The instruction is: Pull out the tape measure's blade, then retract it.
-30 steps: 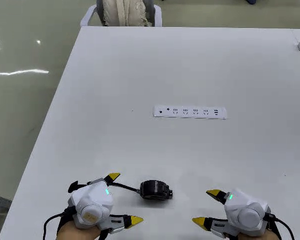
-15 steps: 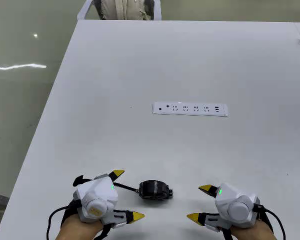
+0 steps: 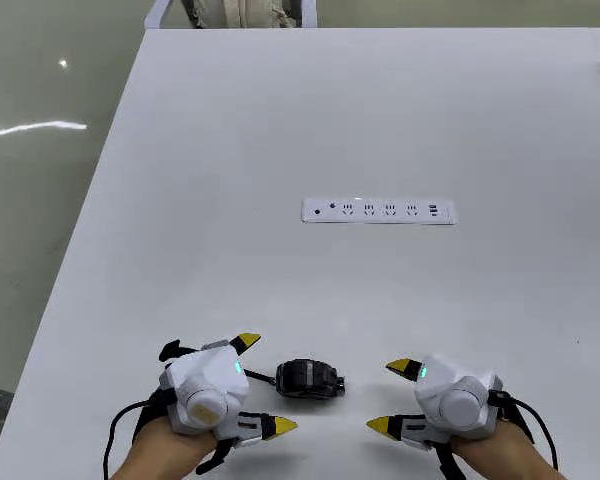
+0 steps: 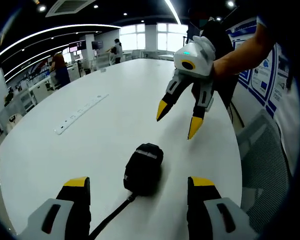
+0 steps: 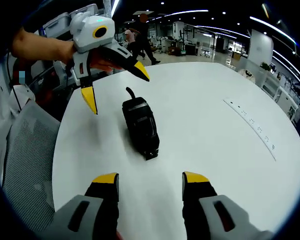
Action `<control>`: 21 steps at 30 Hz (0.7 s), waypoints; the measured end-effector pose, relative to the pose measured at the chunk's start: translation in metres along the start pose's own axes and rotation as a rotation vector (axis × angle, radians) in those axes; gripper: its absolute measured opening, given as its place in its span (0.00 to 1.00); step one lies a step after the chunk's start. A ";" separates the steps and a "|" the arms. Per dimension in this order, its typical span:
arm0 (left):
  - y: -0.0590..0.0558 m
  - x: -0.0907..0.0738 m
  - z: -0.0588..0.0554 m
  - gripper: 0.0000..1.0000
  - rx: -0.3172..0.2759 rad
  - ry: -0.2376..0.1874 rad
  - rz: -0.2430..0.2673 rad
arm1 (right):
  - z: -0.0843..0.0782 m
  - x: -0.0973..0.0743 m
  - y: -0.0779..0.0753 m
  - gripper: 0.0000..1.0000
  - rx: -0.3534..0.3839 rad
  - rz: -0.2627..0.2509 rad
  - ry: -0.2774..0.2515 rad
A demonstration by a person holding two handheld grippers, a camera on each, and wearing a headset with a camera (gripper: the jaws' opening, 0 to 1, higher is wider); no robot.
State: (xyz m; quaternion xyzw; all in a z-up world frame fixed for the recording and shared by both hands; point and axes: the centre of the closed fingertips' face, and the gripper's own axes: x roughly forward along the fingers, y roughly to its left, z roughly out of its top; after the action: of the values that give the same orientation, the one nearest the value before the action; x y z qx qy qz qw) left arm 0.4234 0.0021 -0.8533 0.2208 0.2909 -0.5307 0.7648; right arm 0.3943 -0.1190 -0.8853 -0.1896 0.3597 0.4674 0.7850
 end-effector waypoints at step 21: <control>-0.002 0.030 0.001 0.72 0.098 0.048 -0.082 | 0.007 0.030 -0.003 0.45 -0.133 0.061 0.039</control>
State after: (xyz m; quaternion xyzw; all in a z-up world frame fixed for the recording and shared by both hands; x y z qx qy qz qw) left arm 0.4299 -0.0199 -0.8731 0.2587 0.2913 -0.5698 0.7235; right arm 0.4087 -0.0979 -0.9027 -0.2392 0.3488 0.5100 0.7490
